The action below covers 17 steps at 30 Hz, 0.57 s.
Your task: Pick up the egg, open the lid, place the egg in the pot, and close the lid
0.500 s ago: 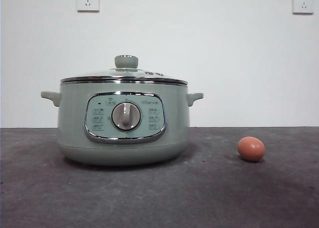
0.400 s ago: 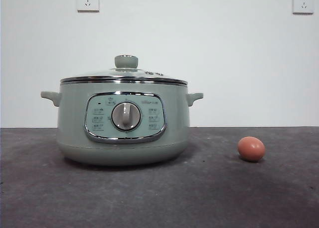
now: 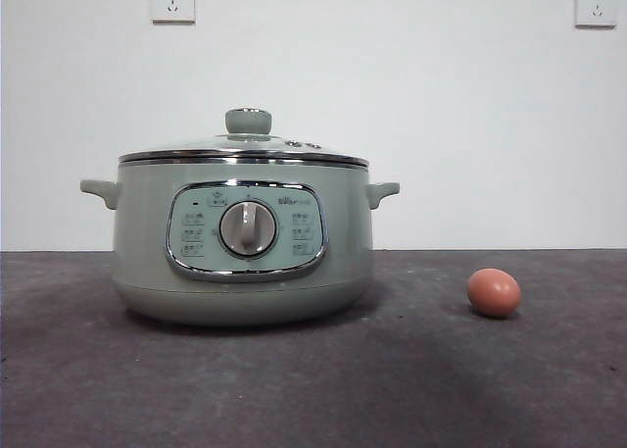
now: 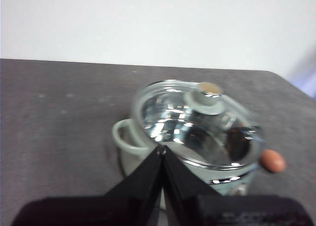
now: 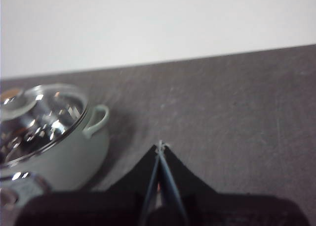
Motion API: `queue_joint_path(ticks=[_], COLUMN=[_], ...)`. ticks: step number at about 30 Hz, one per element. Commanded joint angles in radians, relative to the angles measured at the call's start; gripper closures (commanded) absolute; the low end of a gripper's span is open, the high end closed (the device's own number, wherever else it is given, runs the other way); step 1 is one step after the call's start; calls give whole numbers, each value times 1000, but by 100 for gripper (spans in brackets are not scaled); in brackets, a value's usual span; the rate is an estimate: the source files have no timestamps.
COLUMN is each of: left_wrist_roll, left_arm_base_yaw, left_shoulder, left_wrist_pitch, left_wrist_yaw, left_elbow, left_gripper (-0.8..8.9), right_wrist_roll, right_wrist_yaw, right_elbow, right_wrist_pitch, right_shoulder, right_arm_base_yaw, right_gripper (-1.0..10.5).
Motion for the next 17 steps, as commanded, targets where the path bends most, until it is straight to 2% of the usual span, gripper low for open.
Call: queue_joint_path(ticks=[1, 7, 11, 17], left_wrist_roll=[27, 109, 152, 154], left_arm_base_yaw=[2, 2, 2, 1], left_shoulder=[46, 132, 165, 185], left_wrist_pitch=[-62, -227, -309, -323], left_wrist_yaw=[38, 63, 63, 63], left_elbow=[82, 248, 313, 330], left_gripper=[820, 820, 820, 815], right_wrist_roll=[-84, -160, -163, -162], right_wrist_yaw=[-26, -35, -60, -69], right_elbow=[109, 307, 367, 379], right_wrist_pitch=[-78, -257, -308, -320], right_shoulder=[65, 190, 235, 254], right_arm_base_yaw=[0, 0, 0, 1], right_gripper=[957, 957, 957, 945])
